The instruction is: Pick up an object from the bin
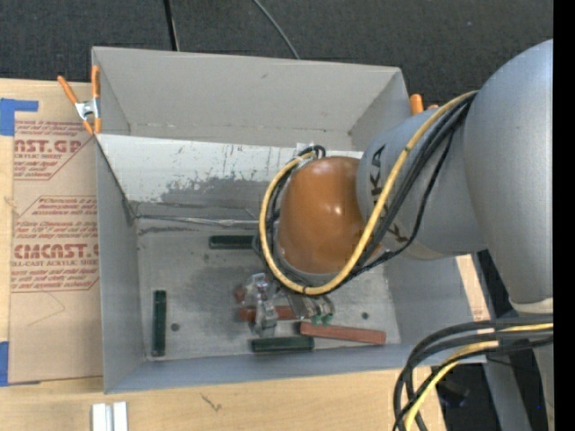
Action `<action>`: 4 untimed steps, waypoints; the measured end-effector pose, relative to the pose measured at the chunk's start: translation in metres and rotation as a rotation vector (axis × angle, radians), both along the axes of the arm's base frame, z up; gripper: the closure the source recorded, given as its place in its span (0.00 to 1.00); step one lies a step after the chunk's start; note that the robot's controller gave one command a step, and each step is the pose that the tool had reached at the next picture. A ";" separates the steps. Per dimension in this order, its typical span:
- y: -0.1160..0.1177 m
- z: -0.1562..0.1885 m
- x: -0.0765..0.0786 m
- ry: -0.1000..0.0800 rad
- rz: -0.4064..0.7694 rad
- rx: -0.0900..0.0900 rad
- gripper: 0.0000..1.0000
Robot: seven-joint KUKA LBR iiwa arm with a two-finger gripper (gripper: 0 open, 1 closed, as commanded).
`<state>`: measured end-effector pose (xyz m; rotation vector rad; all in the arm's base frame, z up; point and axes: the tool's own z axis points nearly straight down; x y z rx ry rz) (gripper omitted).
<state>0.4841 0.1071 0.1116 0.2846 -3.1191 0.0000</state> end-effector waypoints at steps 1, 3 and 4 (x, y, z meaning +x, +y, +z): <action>-0.030 0.038 0.040 -0.012 -0.053 0.003 1.00; -0.020 0.124 0.031 -0.007 0.281 0.004 1.00; 0.034 0.049 0.054 -0.005 0.344 0.005 0.00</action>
Offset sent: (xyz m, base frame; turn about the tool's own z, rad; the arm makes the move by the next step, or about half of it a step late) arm -0.0040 0.0201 0.1143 -0.5229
